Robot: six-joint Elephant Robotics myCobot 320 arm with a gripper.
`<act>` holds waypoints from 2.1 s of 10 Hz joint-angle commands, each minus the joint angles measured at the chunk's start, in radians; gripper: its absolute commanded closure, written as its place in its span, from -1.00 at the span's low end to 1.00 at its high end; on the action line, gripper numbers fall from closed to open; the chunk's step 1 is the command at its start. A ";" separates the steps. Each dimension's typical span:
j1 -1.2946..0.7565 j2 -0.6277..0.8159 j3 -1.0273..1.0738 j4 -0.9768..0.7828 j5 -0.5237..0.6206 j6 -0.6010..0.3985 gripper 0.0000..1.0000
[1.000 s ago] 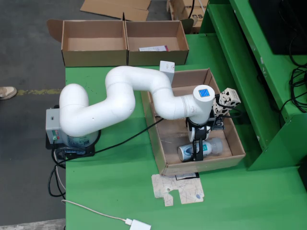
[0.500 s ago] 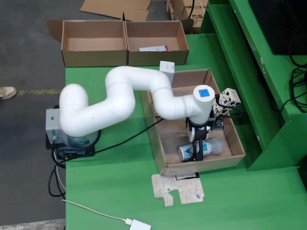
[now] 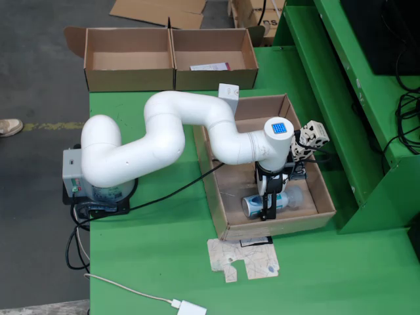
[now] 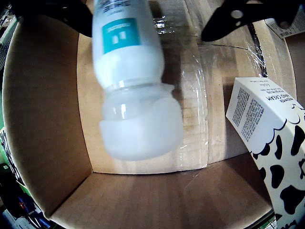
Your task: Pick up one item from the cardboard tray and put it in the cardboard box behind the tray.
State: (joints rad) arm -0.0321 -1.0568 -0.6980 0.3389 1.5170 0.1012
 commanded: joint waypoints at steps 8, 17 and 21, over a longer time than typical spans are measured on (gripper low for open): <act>-0.006 0.043 0.030 0.010 0.000 0.001 1.00; -0.006 0.043 0.030 0.010 0.000 0.001 1.00; 0.027 0.287 -0.388 0.227 -0.017 -0.017 1.00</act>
State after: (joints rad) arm -0.0260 -0.9817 -0.7854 0.4232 1.5277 0.0782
